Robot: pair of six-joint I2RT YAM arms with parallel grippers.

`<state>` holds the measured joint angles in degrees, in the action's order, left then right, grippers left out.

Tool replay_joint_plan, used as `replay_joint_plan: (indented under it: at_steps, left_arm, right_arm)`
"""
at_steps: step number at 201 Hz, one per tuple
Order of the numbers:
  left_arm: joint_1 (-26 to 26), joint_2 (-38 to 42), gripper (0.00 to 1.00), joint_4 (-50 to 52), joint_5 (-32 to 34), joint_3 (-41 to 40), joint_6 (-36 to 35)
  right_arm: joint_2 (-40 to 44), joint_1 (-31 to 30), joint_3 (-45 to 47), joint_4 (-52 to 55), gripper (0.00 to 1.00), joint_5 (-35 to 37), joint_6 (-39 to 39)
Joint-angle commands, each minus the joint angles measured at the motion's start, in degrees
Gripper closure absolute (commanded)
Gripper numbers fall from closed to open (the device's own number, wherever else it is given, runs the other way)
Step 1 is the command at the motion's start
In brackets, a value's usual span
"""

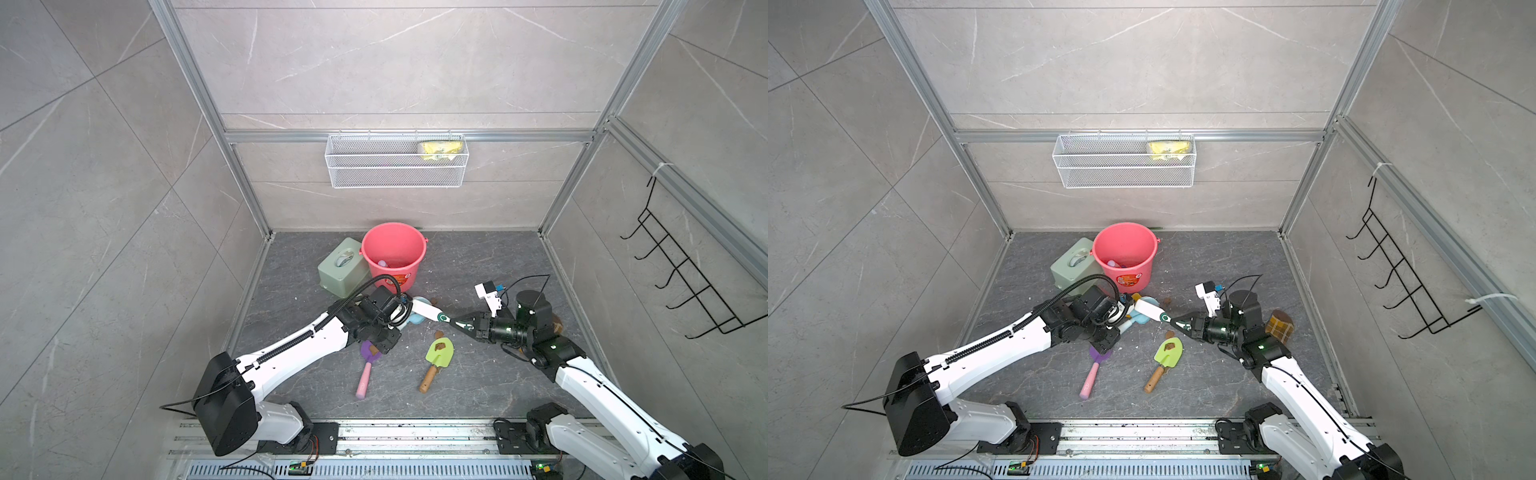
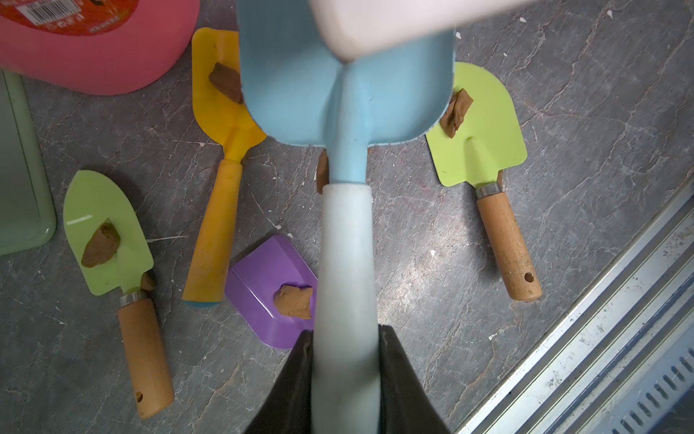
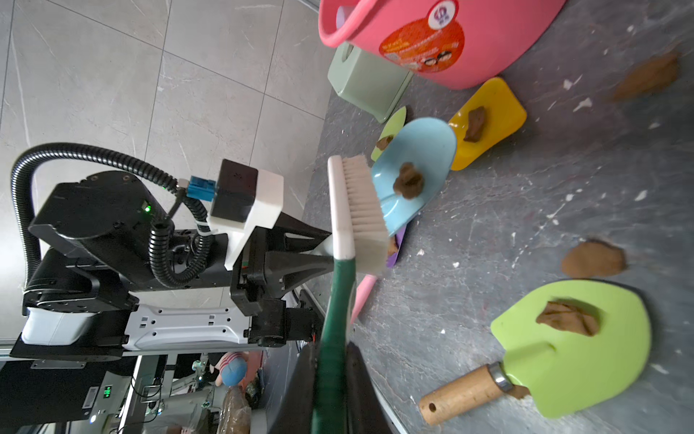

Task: Brush the soil off the hand trowel and place it into the bucket
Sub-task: Brush off the soil from the hand trowel.

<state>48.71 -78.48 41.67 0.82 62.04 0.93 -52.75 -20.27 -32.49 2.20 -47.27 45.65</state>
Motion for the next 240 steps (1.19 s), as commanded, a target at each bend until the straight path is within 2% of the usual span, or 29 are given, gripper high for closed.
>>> replay_joint_plan:
  at_steps: [1,21,36,74,96,129,174,204,240]
  left_arm:
    - [-0.28,0.08,1.00,-1.68,-1.48,2.74,0.74]
    - [-0.33,0.17,1.00,-1.66,-1.57,2.60,0.75]
    - [-0.29,0.25,1.00,-1.68,-1.57,2.47,0.74]
    - [-0.26,0.65,1.00,-1.72,-1.28,2.38,0.84]
    - [-0.24,0.95,1.00,-1.77,-1.02,2.21,0.83]
    - [-0.32,0.88,1.00,-1.85,-0.82,2.38,0.92]
    - [-0.32,0.52,1.00,-2.08,-1.41,2.56,0.92]
    - [-0.36,0.65,1.00,-2.28,-1.58,2.30,0.83]
    - [-0.36,1.13,1.00,-2.67,-1.47,1.94,0.87]
  right_arm:
    - [-1.88,-2.60,1.93,-6.64,1.00,0.68,2.73]
    - [-3.75,-2.77,1.63,-6.86,1.00,1.13,1.65]
    - [-4.19,-1.77,-0.40,-2.56,1.00,1.95,-1.64]
    - [-5.99,5.72,-3.41,1.74,1.00,-0.43,-5.62]
    - [-5.90,7.53,-5.09,2.76,1.00,-1.64,-6.22]
    - [-3.62,7.09,-3.31,-3.10,1.00,-3.53,-1.28]
    - [-3.49,1.40,0.46,-7.95,1.00,-0.88,2.04]
    - [-6.78,-0.30,0.92,-9.62,1.00,-0.25,1.45]
    - [-8.28,3.11,-1.23,-4.67,1.00,-0.90,-3.10]
